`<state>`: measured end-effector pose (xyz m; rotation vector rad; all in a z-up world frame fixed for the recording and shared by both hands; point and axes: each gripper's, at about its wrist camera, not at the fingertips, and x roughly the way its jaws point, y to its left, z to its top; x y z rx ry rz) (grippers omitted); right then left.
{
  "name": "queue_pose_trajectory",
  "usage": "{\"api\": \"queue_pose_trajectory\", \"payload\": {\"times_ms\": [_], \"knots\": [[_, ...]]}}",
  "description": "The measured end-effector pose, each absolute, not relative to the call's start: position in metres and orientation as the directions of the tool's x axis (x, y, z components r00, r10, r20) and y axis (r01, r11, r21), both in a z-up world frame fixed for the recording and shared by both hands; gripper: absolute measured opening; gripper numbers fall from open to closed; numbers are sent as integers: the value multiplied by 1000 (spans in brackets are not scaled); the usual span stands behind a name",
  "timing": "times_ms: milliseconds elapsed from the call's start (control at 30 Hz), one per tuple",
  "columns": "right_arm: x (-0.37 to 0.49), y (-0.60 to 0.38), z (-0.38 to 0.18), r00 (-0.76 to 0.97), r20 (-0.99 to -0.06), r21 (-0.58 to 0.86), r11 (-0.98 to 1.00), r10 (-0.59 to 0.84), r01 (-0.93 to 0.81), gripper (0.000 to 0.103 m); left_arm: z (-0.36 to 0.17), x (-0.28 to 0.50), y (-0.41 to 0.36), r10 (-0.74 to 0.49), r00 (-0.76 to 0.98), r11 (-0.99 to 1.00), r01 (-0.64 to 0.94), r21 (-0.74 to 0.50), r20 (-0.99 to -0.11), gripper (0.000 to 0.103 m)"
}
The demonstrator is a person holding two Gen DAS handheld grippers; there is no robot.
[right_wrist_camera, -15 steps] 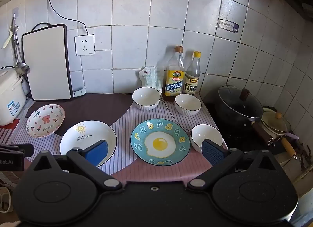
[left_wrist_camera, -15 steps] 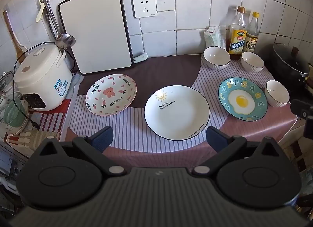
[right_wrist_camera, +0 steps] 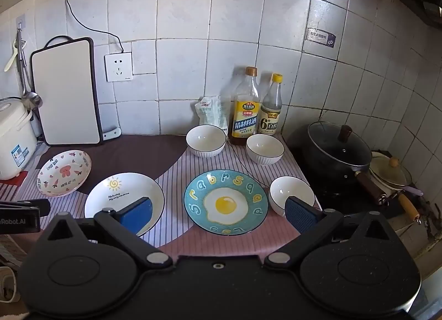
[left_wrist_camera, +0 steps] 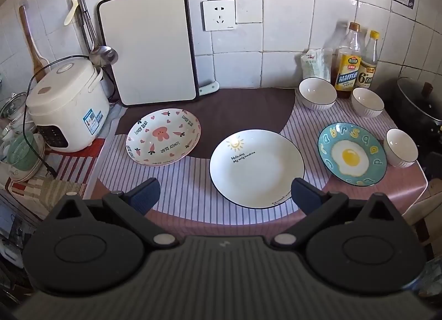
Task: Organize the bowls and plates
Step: 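Move both grippers toward the white sun-print plate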
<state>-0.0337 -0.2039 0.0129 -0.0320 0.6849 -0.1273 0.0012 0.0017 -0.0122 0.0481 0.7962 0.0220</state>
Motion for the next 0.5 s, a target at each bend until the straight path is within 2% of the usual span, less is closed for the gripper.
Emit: {"api": "queue_pose_trajectory", "payload": {"times_ms": [133,267,500], "knots": [[-35,-206,12,772,-623,-67,992,-122,103,103,-11,-3,-2,62,720,997,-13,75,-691,103],[-42,-205,11,813,-573,-52,995,-101,87,103,-11,-9,-4,62,731,997,-17,73,-679,103],[-51,-204,5,839,-533,-79,994,-109,79,103,-16,-9,-2,67,718,997,-25,70,-693,103]]}}
